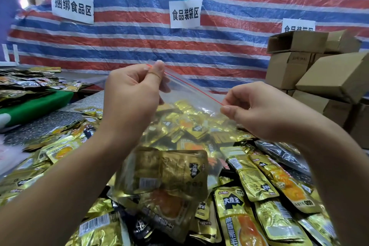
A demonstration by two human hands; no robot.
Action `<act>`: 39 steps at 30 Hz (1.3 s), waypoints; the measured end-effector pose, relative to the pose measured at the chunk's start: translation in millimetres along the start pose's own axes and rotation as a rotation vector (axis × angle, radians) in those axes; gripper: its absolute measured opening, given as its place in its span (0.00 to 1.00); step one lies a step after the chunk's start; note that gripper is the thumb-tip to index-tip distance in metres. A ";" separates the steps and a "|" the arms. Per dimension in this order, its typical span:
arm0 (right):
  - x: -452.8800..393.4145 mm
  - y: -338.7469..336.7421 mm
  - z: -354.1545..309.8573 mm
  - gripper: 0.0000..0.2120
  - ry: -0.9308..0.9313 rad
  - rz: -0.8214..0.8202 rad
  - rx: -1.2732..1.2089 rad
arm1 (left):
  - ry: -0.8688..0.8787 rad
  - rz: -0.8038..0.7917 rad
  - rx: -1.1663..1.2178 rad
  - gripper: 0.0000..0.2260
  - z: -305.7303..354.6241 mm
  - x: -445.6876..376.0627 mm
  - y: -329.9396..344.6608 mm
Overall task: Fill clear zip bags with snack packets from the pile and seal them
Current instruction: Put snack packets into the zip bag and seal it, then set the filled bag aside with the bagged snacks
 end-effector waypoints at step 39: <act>-21.2 52.7 48.9 0.13 0.332 -0.105 -1.088 | -0.309 -0.194 0.010 0.18 -33.4 -6.6 27.2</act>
Point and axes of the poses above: each hand's wrist, its own x-axis away from the middle knuckle, its own y-axis out of the palm, z = x × y, the point moved 5 cm from there along -x, towards the middle knuckle, and after that the axes turned 5 degrees about z, right-handed, at the moved point
